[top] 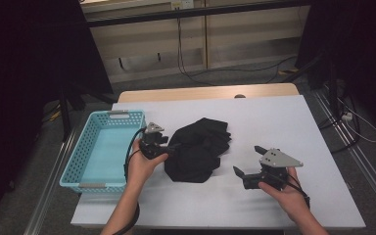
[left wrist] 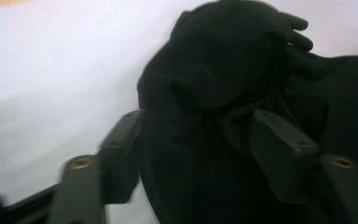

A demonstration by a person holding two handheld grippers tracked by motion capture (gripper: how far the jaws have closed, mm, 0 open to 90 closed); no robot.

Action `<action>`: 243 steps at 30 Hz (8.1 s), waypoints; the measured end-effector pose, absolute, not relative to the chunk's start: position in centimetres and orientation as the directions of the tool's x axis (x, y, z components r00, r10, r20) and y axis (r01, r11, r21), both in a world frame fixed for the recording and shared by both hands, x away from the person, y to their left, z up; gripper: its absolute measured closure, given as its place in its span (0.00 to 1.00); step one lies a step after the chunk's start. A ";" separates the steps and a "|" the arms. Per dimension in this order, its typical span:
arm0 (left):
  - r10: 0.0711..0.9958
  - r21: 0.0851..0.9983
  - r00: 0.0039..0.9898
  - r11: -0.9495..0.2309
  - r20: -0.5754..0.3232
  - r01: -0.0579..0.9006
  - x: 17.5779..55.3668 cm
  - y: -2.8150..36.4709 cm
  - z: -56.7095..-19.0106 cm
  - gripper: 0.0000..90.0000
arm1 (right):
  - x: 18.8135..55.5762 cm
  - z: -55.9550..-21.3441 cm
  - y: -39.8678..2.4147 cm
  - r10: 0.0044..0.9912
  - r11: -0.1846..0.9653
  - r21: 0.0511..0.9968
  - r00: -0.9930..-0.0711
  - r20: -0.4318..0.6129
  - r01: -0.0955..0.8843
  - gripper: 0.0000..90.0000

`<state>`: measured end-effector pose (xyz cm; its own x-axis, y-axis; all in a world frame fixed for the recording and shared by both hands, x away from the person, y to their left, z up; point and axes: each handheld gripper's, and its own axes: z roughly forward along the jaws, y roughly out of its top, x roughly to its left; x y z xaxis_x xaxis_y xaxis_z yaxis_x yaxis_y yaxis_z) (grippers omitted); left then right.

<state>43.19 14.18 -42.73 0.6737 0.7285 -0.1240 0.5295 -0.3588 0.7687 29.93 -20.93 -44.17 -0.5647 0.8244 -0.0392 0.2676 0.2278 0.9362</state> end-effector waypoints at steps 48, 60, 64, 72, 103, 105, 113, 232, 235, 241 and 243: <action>0.570 0.820 0.801 -0.364 -0.180 0.443 41.2 11.4 -39.6 0.97 | 31.4 -45.1 -13.4 0.640 0.437 0.832 -0.768 -0.020 0.341 0.53; 0.572 0.832 0.799 -0.341 -0.185 0.437 41.2 11.6 -39.2 0.97 | 31.1 -44.3 -16.4 0.640 0.459 0.804 -0.768 -0.005 0.378 1.00; 0.553 0.841 0.814 -0.344 -0.178 0.418 41.0 10.9 -38.7 0.97 | 30.6 -42.8 -19.8 0.693 0.380 0.835 -0.721 0.028 0.397 1.00; 0.514 0.841 0.838 -0.360 -0.182 0.403 40.7 8.8 -39.2 0.97 | 30.0 -41.3 -24.2 0.774 0.275 0.872 -0.632 0.048 0.404 1.00; 0.537 0.829 0.833 -0.401 -0.133 0.391 41.5 10.6 -42.9 0.28 | 33.1 -45.2 -27.1 0.876 0.281 0.781 -0.482 0.029 0.558 1.00; 0.533 0.823 0.835 -0.405 -0.140 0.397 41.5 10.3 -43.2 0.28 | 32.9 -45.2 -26.9 0.871 0.303 0.779 -0.492 0.007 0.548 0.96; 0.530 0.817 0.836 -0.414 -0.143 0.402 41.8 9.8 -43.5 0.27 | 31.8 -44.3 -25.9 0.844 0.340 0.812 -0.535 -0.041 0.474 0.61; 0.582 0.785 0.793 -0.400 -0.181 0.473 42.0 11.9 -41.6 0.92 | 29.6 -45.0 -18.0 0.707 0.441 0.820 -0.704 -0.067 0.364 0.52; 0.588 0.791 0.789 -0.390 -0.180 0.472 42.0 12.1 -41.2 0.93 | 29.8 -45.4 -17.7 0.703 0.487 0.794 -0.702 -0.110 0.364 0.51; 0.606 0.804 0.775 -0.363 -0.181 0.472 42.1 13.1 -40.6 0.96 | 30.4 -45.9 -18.4 0.733 0.490 0.777 -0.669 -0.121 0.396 0.50; 0.614 0.802 0.767 -0.355 -0.188 0.481 42.2 13.5 -40.5 0.96 | 30.6 -46.0 -18.7 0.745 0.504 0.765 -0.649 -0.151 0.401 0.55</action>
